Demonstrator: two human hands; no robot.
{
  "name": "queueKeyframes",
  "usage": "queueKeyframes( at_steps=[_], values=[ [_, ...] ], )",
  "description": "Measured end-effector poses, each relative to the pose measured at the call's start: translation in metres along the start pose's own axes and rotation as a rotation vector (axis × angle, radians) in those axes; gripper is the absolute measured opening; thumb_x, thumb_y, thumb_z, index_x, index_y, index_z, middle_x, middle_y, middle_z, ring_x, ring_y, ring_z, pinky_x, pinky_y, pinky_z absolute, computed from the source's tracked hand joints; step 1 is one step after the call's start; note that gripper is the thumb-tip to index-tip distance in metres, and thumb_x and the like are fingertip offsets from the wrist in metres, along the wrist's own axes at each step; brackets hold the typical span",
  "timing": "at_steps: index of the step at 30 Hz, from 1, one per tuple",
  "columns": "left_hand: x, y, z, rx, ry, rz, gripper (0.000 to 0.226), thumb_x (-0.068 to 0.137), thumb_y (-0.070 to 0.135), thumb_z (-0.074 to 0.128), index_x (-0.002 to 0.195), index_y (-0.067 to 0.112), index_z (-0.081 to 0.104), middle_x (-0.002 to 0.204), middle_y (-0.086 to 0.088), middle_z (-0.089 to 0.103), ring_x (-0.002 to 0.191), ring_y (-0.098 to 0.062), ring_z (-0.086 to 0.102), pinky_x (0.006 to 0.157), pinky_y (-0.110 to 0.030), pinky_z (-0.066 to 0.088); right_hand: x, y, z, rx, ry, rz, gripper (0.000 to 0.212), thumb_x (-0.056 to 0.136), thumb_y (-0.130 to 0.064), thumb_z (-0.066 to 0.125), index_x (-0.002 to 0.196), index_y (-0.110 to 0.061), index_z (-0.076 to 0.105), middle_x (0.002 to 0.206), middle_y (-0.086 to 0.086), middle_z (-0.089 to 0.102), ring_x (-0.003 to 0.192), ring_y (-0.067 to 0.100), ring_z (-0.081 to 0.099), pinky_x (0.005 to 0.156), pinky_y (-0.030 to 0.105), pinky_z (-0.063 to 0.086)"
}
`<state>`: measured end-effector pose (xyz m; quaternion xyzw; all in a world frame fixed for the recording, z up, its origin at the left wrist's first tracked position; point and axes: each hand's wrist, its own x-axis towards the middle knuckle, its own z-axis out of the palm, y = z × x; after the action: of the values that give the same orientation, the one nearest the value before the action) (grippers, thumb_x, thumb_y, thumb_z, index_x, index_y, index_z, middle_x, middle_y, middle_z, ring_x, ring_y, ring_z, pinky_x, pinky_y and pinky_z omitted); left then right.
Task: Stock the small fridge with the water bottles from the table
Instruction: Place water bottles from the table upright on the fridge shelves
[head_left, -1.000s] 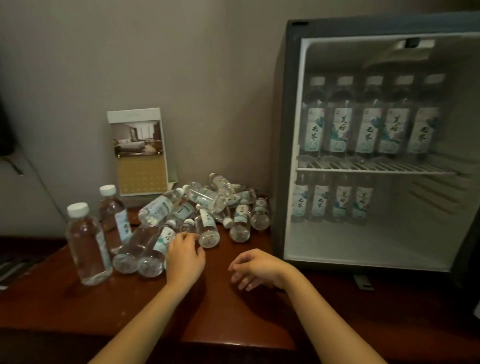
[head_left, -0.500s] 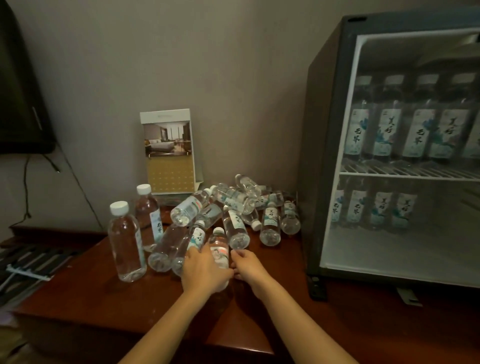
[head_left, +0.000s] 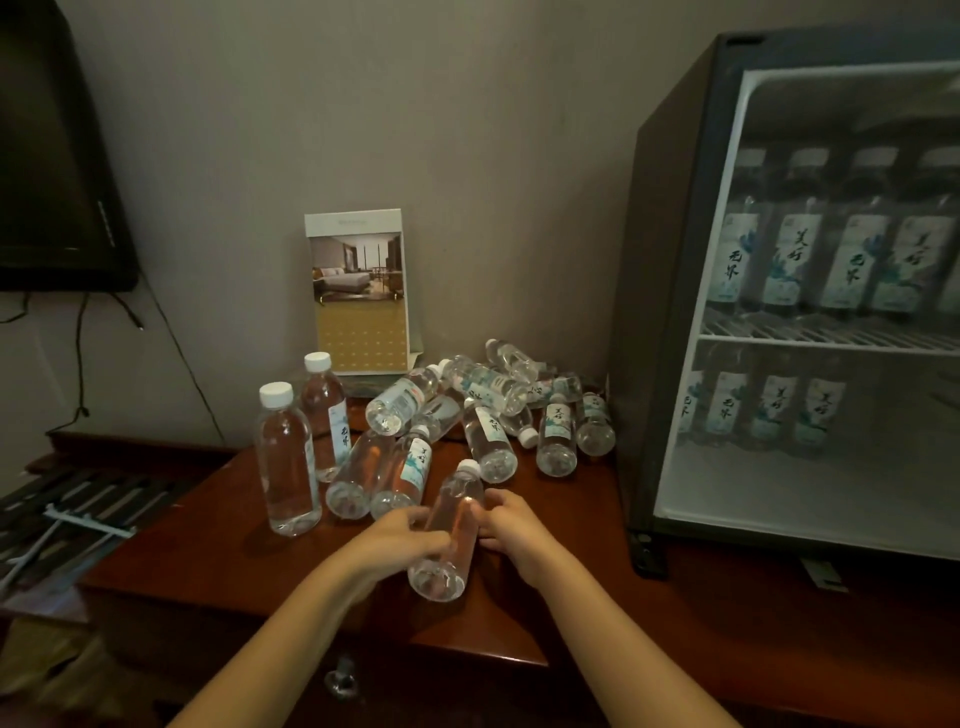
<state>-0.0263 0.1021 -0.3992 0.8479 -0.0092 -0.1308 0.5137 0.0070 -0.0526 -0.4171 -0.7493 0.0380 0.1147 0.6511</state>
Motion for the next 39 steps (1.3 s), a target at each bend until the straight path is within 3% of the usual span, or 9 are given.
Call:
queueKeyframes(
  at_steps=[4, 8, 12, 16, 22, 27, 31, 35, 39],
  values=[
    [-0.008, -0.006, 0.003, -0.177, -0.098, 0.037, 0.059, 0.083, 0.001, 0.063, 0.134, 0.015, 0.037, 0.112, -0.004, 0.065, 0.093, -0.011, 0.065, 0.068, -0.015, 0.051, -0.009, 0.002, -0.012, 0.183, -0.018, 0.024, 0.038, 0.093, -0.008, 0.050, 0.130, -0.012, 0.044, 0.119, 0.009, 0.061, 0.111, 0.026, 0.058, 0.100, 0.043, 0.046],
    [-0.014, -0.003, 0.008, -0.188, -0.227, 0.107, 0.061, 0.083, 0.004, 0.064, 0.136, 0.023, 0.038, 0.120, 0.000, 0.062, 0.106, -0.014, 0.062, 0.082, -0.023, 0.051, -0.024, 0.009, -0.033, 0.391, -0.095, -0.025, 0.041, 0.088, -0.003, 0.058, 0.125, -0.013, 0.045, 0.117, 0.011, 0.063, 0.106, 0.030, 0.062, 0.090, 0.044, 0.052],
    [-0.010, 0.009, 0.023, -0.264, -0.297, 0.165, 0.060, 0.081, 0.002, 0.064, 0.128, 0.031, 0.042, 0.118, -0.004, 0.064, 0.106, -0.021, 0.063, 0.086, -0.031, 0.053, -0.037, 0.006, -0.052, 0.420, -0.021, -0.141, 0.059, 0.081, 0.000, 0.066, 0.128, -0.020, 0.036, 0.117, 0.012, 0.062, 0.094, 0.023, 0.067, 0.066, 0.031, 0.055],
    [0.002, 0.020, 0.060, -0.207, -0.195, 0.242, 0.066, 0.071, 0.013, 0.074, 0.128, 0.027, 0.043, 0.115, -0.002, 0.064, 0.104, -0.016, 0.063, 0.085, -0.029, 0.052, -0.048, -0.005, -0.069, 0.243, 0.081, -0.278, 0.078, 0.075, -0.009, 0.075, 0.134, -0.028, 0.028, 0.119, 0.009, 0.060, 0.104, 0.019, 0.062, 0.075, 0.026, 0.052],
    [0.007, 0.036, 0.112, -0.005, 0.154, 0.390, 0.049, 0.065, 0.039, 0.079, 0.108, 0.031, 0.058, 0.102, 0.004, 0.055, 0.092, -0.003, 0.055, 0.071, -0.018, 0.045, -0.069, -0.010, -0.095, 0.110, 0.107, -0.377, 0.074, 0.075, -0.005, 0.074, 0.129, -0.032, 0.031, 0.111, -0.003, 0.057, 0.099, 0.006, 0.059, 0.069, 0.016, 0.052],
    [0.007, 0.042, 0.121, -0.093, -0.051, 0.471, 0.054, 0.069, 0.033, 0.080, 0.117, 0.037, 0.055, 0.109, 0.009, 0.065, 0.101, -0.006, 0.062, 0.087, -0.031, 0.053, -0.084, -0.004, -0.124, 0.100, -0.001, -0.365, 0.089, 0.075, 0.012, 0.064, 0.141, -0.036, 0.028, 0.120, 0.004, 0.053, 0.104, 0.019, 0.060, 0.078, 0.029, 0.056],
    [0.005, 0.044, 0.131, -0.223, -0.130, 0.423, 0.056, 0.075, 0.020, 0.077, 0.121, 0.025, 0.046, 0.115, 0.006, 0.063, 0.104, -0.007, 0.063, 0.082, -0.026, 0.054, -0.089, 0.014, -0.135, 0.150, -0.111, -0.321, 0.099, 0.070, 0.007, 0.069, 0.141, -0.043, 0.023, 0.128, 0.010, 0.056, 0.116, 0.026, 0.058, 0.096, 0.047, 0.049],
    [0.004, 0.050, 0.139, -0.217, -0.207, 0.446, 0.047, 0.078, 0.012, 0.073, 0.115, 0.020, 0.046, 0.113, -0.004, 0.065, 0.102, -0.015, 0.065, 0.081, -0.029, 0.055, -0.097, 0.030, -0.145, 0.215, -0.061, -0.290, 0.088, 0.065, 0.002, 0.072, 0.138, -0.027, 0.034, 0.119, 0.012, 0.063, 0.109, 0.026, 0.063, 0.092, 0.040, 0.052],
    [0.005, 0.065, 0.155, -0.157, -0.266, 0.490, 0.047, 0.077, 0.014, 0.075, 0.115, 0.018, 0.047, 0.110, -0.006, 0.065, 0.100, -0.019, 0.065, 0.083, -0.032, 0.055, -0.110, 0.035, -0.164, 0.182, 0.041, -0.287, 0.072, 0.069, 0.005, 0.072, 0.127, -0.026, 0.042, 0.117, 0.011, 0.064, 0.108, 0.024, 0.063, 0.092, 0.038, 0.052]
  ],
)
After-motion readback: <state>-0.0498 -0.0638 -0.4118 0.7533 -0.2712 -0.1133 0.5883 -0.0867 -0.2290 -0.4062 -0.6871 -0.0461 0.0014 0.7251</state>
